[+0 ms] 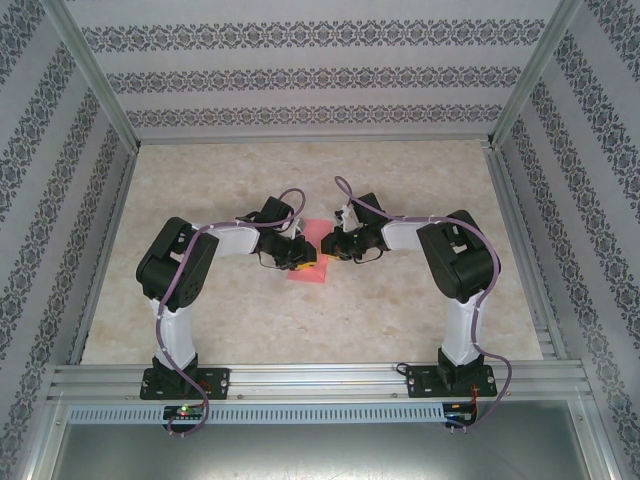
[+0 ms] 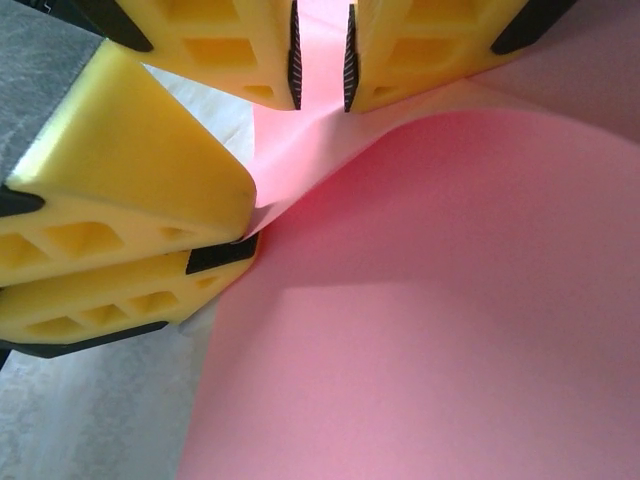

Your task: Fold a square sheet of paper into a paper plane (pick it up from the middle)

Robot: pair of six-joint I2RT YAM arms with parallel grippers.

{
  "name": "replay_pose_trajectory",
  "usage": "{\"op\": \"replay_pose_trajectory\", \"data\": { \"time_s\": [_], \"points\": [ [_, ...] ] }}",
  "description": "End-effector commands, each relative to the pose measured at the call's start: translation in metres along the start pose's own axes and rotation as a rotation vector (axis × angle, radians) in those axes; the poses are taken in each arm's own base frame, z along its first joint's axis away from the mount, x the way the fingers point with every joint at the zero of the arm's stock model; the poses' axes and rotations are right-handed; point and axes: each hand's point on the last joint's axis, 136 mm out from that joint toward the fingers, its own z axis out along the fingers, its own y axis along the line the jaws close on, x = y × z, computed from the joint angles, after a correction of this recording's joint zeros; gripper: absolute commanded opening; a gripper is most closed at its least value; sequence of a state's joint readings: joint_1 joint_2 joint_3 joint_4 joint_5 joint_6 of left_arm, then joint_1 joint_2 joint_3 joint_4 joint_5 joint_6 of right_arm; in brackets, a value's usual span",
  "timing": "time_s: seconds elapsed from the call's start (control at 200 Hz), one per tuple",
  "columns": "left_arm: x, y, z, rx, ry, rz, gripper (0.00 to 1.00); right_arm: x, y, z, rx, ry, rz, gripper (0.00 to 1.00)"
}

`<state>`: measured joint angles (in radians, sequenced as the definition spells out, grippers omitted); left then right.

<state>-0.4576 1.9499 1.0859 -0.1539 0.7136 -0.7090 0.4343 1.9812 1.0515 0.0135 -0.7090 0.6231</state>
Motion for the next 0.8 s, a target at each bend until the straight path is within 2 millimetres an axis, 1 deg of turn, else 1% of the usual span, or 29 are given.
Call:
{"op": "replay_pose_trajectory", "data": {
  "time_s": [0.0, 0.115, 0.315, 0.515, 0.615, 0.724, 0.794],
  "points": [
    [0.014, 0.025, 0.006, -0.094, 0.027, -0.058, 0.23, -0.004, -0.003, -0.005, 0.034, -0.012, -0.010, 0.20],
    [0.015, 0.026, 0.006, -0.098, 0.028, -0.061, 0.22, -0.001, -0.008, -0.007, 0.050, -0.016, -0.006, 0.22],
    [0.014, 0.027, 0.006, -0.104, 0.027, -0.064, 0.21, -0.008, -0.006, -0.024, 0.051, -0.069, -0.016, 0.21],
    [0.014, 0.027, 0.006, -0.105, 0.027, -0.069, 0.21, -0.004, -0.008, -0.020, 0.048, -0.042, -0.014, 0.21],
    [0.014, 0.027, 0.006, -0.104, 0.029, -0.071, 0.21, -0.003, -0.004, -0.021, 0.030, -0.041, -0.025, 0.18],
    [0.014, 0.026, 0.005, -0.105, 0.028, -0.072, 0.20, -0.001, 0.002, -0.024, 0.020, -0.049, -0.042, 0.11],
    [0.014, 0.026, 0.004, -0.109, 0.027, -0.075, 0.20, 0.000, 0.004, -0.024, 0.012, -0.059, -0.049, 0.09]
  ]
}}
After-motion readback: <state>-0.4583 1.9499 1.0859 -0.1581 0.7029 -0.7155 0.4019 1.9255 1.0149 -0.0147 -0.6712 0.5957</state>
